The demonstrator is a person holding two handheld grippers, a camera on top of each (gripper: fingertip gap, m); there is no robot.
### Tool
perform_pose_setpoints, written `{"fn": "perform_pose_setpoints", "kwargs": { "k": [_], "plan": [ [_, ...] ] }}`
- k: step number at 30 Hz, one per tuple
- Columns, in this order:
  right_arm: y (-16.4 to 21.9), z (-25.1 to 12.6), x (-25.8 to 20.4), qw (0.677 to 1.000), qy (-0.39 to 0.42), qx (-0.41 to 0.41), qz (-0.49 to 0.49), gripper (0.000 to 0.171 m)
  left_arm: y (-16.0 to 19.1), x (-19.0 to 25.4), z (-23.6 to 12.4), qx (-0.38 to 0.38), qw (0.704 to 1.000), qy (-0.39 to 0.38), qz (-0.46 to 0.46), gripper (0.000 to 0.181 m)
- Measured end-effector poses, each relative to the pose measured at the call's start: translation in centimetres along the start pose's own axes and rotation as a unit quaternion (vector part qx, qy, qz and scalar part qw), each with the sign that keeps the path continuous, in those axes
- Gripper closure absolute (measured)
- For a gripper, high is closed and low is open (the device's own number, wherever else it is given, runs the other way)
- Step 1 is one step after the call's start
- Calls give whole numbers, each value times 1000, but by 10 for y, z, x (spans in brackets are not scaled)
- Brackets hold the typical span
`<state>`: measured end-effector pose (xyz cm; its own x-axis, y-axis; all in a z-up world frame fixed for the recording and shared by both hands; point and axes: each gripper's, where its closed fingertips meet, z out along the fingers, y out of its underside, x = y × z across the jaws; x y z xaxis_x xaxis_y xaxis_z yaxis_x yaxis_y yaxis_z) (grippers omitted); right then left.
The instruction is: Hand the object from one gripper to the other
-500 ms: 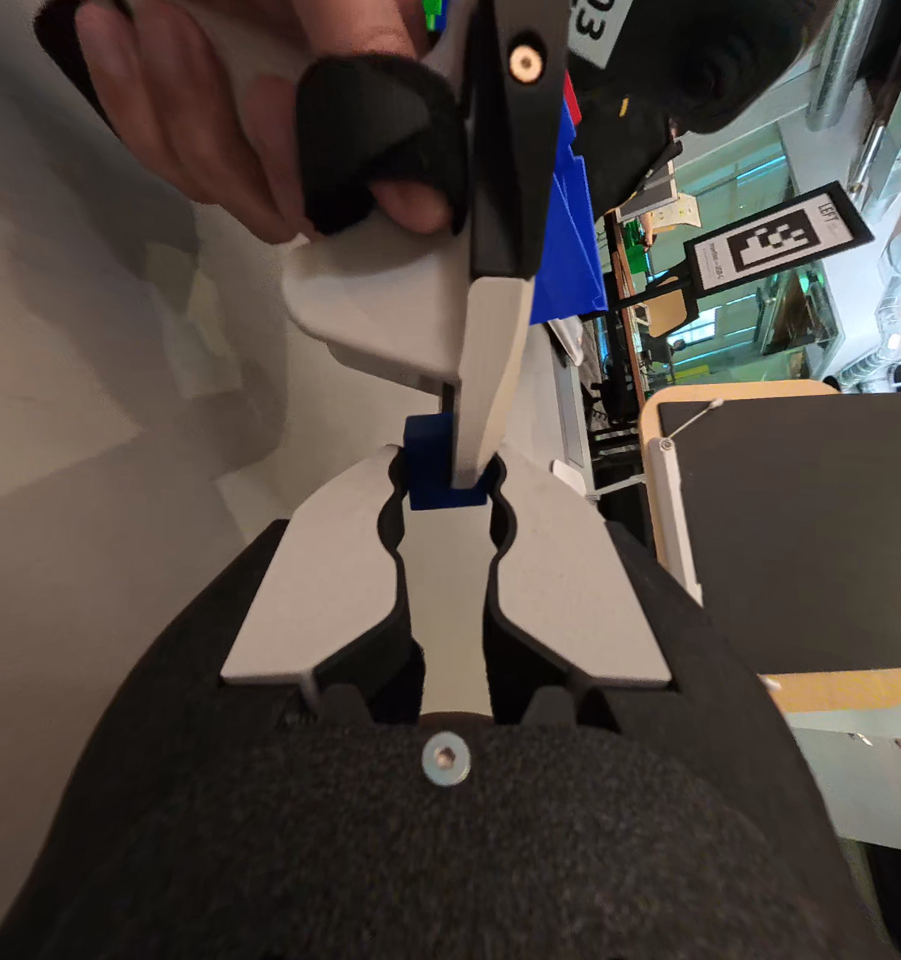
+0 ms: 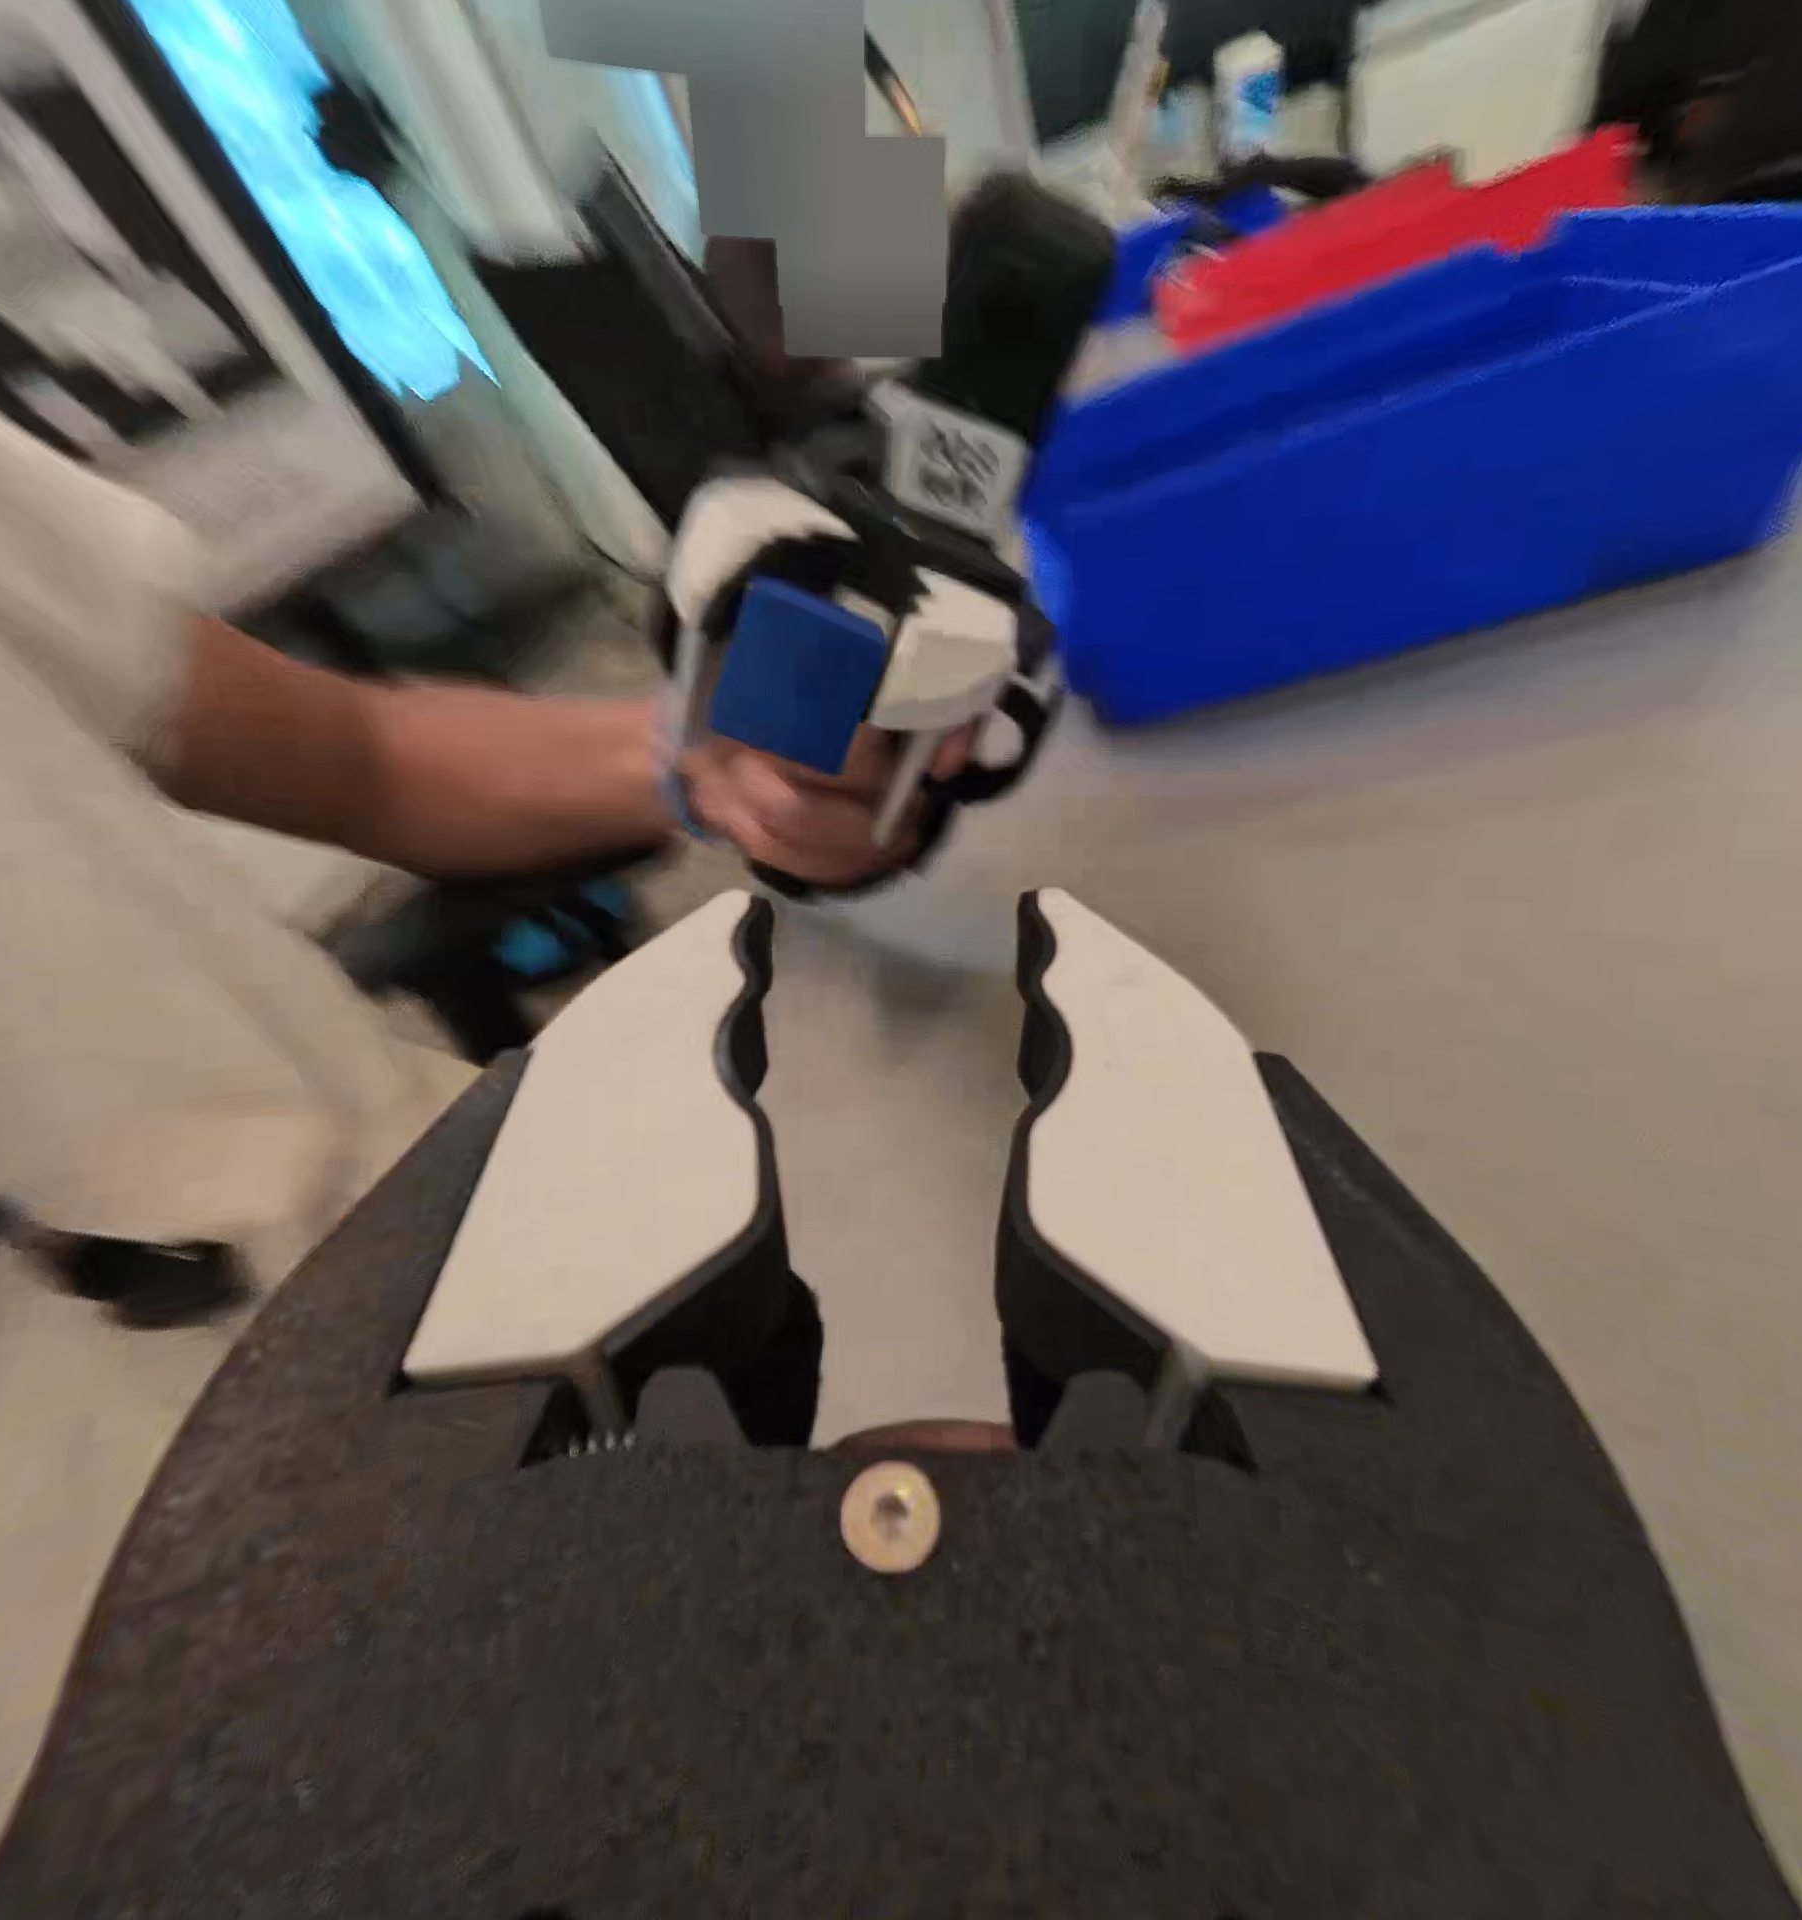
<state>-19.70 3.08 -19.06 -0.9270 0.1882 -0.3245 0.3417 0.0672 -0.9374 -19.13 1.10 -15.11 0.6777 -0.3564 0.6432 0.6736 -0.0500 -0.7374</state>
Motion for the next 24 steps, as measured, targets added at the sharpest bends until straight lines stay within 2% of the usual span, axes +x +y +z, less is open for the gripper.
{"fn": "perform_pose_setpoints", "kwargs": {
  "k": [3, 5, 8, 16, 22, 24],
  "plan": [
    [-22, -1, -17, 982, -111, 82, 132, 117, -9, 21, 2, 34, 996, 80, -25, 152],
    [-24, 5, -22, 970, -140, 89, 177, 116, -6, 17, 7, 28, 997, 68, -15, 152],
    [-20, 17, -30, 966, -151, 82, 192, 121, -2, 8, 14, 22, 999, 38, -1, 152],
    [-19, 16, -18, 971, -115, 88, 190, 142, 2, -11, 15, 11, 999, -24, 23, 153],
    [-13, 11, -4, 982, -67, 68, 163, 143, 4, -27, 11, 3, 994, -90, 56, 153],
    [-10, 7, 8, 990, -15, 55, 129, 143, 2, -38, 5, 2, 990, -130, 57, 137]
  ]
}}
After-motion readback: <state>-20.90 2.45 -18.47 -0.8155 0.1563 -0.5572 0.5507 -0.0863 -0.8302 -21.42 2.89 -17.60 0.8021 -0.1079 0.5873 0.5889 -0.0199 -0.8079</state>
